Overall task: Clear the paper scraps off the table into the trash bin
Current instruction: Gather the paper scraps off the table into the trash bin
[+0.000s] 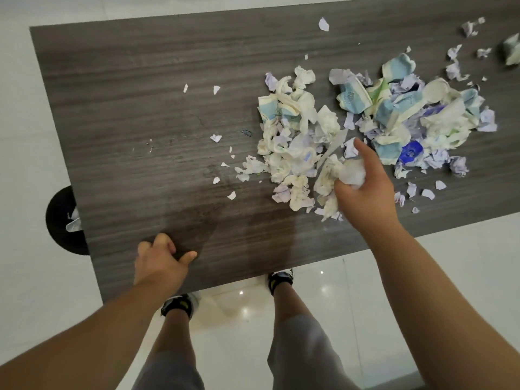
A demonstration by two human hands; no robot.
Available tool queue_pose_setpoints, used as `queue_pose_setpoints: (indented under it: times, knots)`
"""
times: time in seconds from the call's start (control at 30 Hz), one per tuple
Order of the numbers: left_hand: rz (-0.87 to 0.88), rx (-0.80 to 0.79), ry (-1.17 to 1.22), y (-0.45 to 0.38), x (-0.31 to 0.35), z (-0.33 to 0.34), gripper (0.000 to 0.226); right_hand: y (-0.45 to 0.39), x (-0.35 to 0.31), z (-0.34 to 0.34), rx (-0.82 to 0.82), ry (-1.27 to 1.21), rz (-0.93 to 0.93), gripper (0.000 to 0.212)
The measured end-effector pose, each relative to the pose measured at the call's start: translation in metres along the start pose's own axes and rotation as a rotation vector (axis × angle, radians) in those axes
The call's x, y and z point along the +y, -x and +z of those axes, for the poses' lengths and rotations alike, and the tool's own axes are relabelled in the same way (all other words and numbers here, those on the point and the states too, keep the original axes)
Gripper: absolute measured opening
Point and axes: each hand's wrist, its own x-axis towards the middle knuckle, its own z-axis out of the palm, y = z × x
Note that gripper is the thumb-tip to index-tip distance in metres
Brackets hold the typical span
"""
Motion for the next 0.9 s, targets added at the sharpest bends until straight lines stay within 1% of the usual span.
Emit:
queue_pose_setpoints:
  times: [0.07, 0.13, 0.23, 0.33, 0.43, 0.5, 0.57, 0.6, 0.67, 0.7, 0.73, 0.83, 0.9]
  knots:
    - [0.0, 0.012, 0.003, -0.001, 0.0, 0.0, 0.049, -0.012, -0.009, 0.005, 0.023, -0.002, -0.042, 0.061]
    - [0.0, 0.015, -0.002, -0.001, 0.001, 0.0, 0.049, -0.031, -0.024, 0.011, 0.035, 0.054, -0.093, 0.057]
    - [0.01, 0.017, 0.004, 0.003, -0.001, 0.0, 0.048, -0.06, -0.055, 0.029, 0.032, 0.135, -0.101, 0.063]
    - [0.031, 0.015, 0.011, 0.004, 0.003, -0.002, 0.048, -0.086, -0.081, 0.045, 0.077, 0.244, -0.147, 0.065]
    - [0.025, 0.017, 0.028, 0.005, 0.003, -0.004, 0.048, -0.106, -0.099, 0.074, 0.039, 0.393, -0.148, 0.064]
    - [0.029, 0.019, 0.03, 0.005, 0.003, -0.003, 0.047, -0.114, -0.102, 0.096, -0.019, 0.465, -0.093, 0.063]
    - [0.021, 0.017, 0.033, 0.004, 0.003, -0.002, 0.047, -0.113, -0.095, 0.117, -0.1, 0.553, -0.022, 0.068]
    - [0.019, 0.019, 0.035, 0.004, 0.002, -0.002, 0.047, -0.112, -0.089, 0.125, -0.121, 0.611, -0.014, 0.076]
    - [0.021, 0.025, 0.039, 0.003, 0.003, 0.0, 0.046, -0.112, -0.08, 0.137, -0.108, 0.73, -0.018, 0.093]
    - [0.023, 0.025, 0.041, 0.004, 0.003, 0.0, 0.046, -0.113, -0.076, 0.14, -0.089, 0.765, -0.026, 0.094]
    - [0.023, 0.024, 0.041, 0.004, 0.003, 0.0, 0.046, -0.114, -0.072, 0.142, -0.073, 0.771, -0.039, 0.089]
    - [0.024, 0.021, 0.039, 0.004, 0.002, 0.0, 0.047, -0.118, -0.062, 0.139, -0.055, 0.676, -0.094, 0.058]
    - [0.032, 0.025, 0.042, 0.004, 0.001, 0.0, 0.047, -0.119, -0.062, 0.13, -0.056, 0.608, -0.096, 0.054]
